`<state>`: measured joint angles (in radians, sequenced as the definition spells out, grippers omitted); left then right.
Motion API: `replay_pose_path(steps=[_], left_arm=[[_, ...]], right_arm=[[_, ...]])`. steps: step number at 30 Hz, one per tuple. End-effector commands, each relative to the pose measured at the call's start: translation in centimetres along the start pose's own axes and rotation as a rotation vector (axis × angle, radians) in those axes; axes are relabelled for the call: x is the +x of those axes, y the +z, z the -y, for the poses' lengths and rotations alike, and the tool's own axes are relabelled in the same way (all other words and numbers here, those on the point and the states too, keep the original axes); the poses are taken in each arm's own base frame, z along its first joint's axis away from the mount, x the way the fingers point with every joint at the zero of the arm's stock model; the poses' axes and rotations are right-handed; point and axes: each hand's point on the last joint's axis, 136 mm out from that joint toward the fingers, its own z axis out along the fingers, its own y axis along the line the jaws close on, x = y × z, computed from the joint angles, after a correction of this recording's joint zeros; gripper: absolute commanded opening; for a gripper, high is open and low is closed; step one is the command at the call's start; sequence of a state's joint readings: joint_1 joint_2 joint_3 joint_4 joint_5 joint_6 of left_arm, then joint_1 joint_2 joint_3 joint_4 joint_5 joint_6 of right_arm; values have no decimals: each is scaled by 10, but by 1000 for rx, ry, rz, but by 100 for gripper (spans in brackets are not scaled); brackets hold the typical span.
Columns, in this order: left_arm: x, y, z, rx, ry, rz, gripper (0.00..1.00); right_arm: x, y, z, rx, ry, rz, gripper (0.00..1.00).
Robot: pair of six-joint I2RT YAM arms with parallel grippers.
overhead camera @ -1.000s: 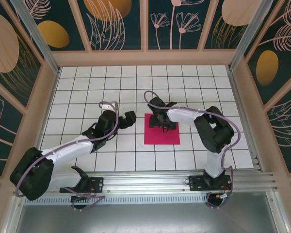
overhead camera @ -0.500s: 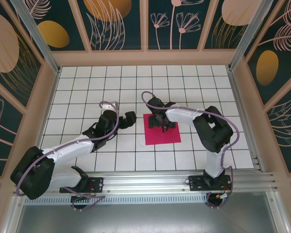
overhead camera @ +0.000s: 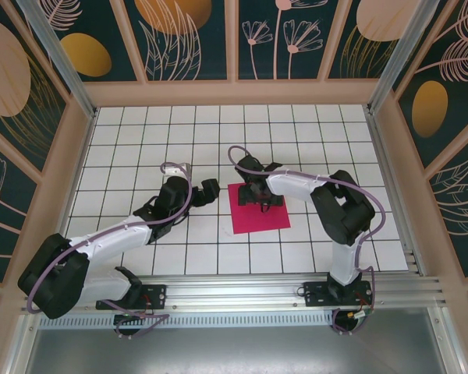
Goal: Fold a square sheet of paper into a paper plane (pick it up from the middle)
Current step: Fold the square sheet of paper in half at the center of the table.
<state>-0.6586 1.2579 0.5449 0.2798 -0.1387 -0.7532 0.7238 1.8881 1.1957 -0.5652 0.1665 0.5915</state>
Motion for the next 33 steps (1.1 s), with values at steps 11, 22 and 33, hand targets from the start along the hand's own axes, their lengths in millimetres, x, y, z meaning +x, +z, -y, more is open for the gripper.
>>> replay_pose_path(steps=[11, 22, 33], left_arm=[[-5, -3, 4, 4, 9, 10, 99], [-6, -2, 6, 8, 8, 7, 99], [-6, -3, 7, 10, 2, 3, 98]], right_arm=[[45, 35, 11, 11, 21, -145, 98], [33, 25, 6, 0, -17, -110, 96], [-4, -27, -18, -117, -22, 1, 99]])
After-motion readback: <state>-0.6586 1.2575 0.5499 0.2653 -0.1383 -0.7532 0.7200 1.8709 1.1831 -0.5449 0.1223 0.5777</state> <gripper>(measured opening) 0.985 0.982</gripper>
